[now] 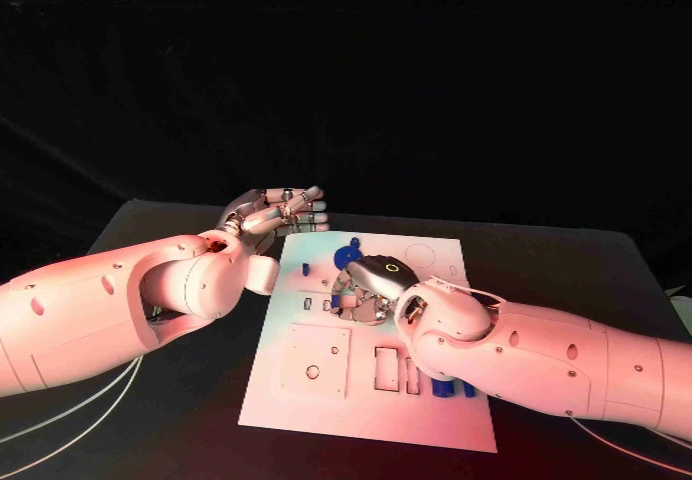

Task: Assemble the parts on the task board

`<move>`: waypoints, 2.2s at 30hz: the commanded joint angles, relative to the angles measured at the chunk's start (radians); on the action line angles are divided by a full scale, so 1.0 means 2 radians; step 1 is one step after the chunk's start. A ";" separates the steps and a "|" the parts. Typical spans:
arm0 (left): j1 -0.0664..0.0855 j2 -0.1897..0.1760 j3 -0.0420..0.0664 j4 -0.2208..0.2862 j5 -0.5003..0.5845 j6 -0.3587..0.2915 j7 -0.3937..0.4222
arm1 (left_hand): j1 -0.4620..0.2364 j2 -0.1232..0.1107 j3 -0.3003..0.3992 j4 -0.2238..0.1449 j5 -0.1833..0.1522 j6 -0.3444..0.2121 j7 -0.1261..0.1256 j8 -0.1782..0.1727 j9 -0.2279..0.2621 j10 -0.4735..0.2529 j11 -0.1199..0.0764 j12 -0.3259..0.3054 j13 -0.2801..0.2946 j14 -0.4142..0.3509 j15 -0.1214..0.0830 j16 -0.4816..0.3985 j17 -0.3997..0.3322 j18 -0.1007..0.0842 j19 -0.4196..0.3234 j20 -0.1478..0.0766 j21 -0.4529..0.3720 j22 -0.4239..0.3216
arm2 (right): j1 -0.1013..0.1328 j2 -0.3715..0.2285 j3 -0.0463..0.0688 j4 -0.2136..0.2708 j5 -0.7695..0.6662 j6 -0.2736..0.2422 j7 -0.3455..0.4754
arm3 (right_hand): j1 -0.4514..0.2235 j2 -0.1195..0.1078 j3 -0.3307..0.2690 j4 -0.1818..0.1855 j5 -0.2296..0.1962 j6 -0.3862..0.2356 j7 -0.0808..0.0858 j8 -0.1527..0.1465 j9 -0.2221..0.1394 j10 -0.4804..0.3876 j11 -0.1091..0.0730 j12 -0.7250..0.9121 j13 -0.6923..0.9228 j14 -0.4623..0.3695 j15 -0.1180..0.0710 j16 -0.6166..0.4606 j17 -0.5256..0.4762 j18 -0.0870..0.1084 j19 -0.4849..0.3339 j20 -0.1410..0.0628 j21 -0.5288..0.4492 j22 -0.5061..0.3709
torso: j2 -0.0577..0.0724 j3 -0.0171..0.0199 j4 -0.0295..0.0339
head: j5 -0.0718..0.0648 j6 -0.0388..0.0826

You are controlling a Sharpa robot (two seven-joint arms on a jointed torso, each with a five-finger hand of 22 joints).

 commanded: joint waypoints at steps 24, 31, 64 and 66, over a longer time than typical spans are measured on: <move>0.000 0.000 0.000 0.001 -0.002 0.007 0.000 | 0.006 0.000 0.000 -0.003 -0.002 0.001 0.002 -0.004 -0.001 0.002 0.002 -0.004 0.000 0.002 0.000 -0.002 0.001 0.005 -0.003 0.000 0.003 0.000 | -0.002 -0.003 -0.002 0.001 0.004 -0.024 0.002 | -0.035 -0.025 -0.040 0.016 -0.055 -0.062 0.023 -0.033 -0.013 -0.011 0.023 -0.025 0.057 0.049 0.021 -0.005 0.116 -0.002 -0.008 0.018 -0.017 0.025 | 0.000 0.0000 0.0000 | -0.002 0.001; 0.000 -0.001 0.000 -0.007 -0.033 0.005 -0.022 | 0.001 -0.004 -0.005 0.000 -0.002 0.013 -0.002 -0.002 0.001 0.017 -0.003 -0.001 0.002 0.029 -0.007 0.005 0.009 0.007 0.016 -0.007 0.018 0.006 | -0.001 -0.021 -0.001 0.025 0.021 -0.077 0.021 | -0.014 -0.034 -0.108 0.058 -0.051 -0.105 0.036 -0.033 -0.021 -0.032 0.035 -0.045 0.035 0.048 0.032 -0.005 0.114 0.000 -0.012 0.029 -0.026 0.022 | -0.001 0.0006 -0.0004 | -0.001 0.002; 0.001 0.063 0.001 -0.085 -0.528 0.209 -0.414 | -0.107 -0.025 0.035 0.016 -0.002 0.109 -0.079 0.068 0.129 0.173 -0.093 0.434 0.433 0.270 -0.105 0.726 0.725 -0.079 0.383 -0.122 0.565 0.665 | 0.064 -0.223 0.006 0.121 0.291 -0.081 0.141 | 0.012 0.005 -0.107 0.049 0.010 -0.056 0.019 -0.013 -0.007 -0.032 0.021 -0.045 0.031 0.043 0.020 -0.016 0.092 0.006 -0.027 0.019 -0.058 0.002 | -0.021 0.0076 -0.0080 | 0.010 -0.008; 0.001 0.069 0.001 -0.088 -0.535 0.216 -0.427 | -0.117 -0.026 0.028 0.017 -0.002 0.110 -0.080 0.073 0.137 0.176 -0.093 0.453 0.453 0.270 -0.105 0.726 0.725 -0.080 0.385 -0.122 0.567 0.669 | 0.064 -0.225 0.006 0.121 0.291 -0.081 0.139 | 0.012 0.005 -0.107 0.049 0.011 -0.055 0.019 -0.013 -0.007 -0.032 0.021 -0.045 0.031 0.043 0.019 -0.016 0.092 0.006 -0.028 0.019 -0.059 0.002 | -0.020 0.0076 -0.0086 | 0.011 -0.008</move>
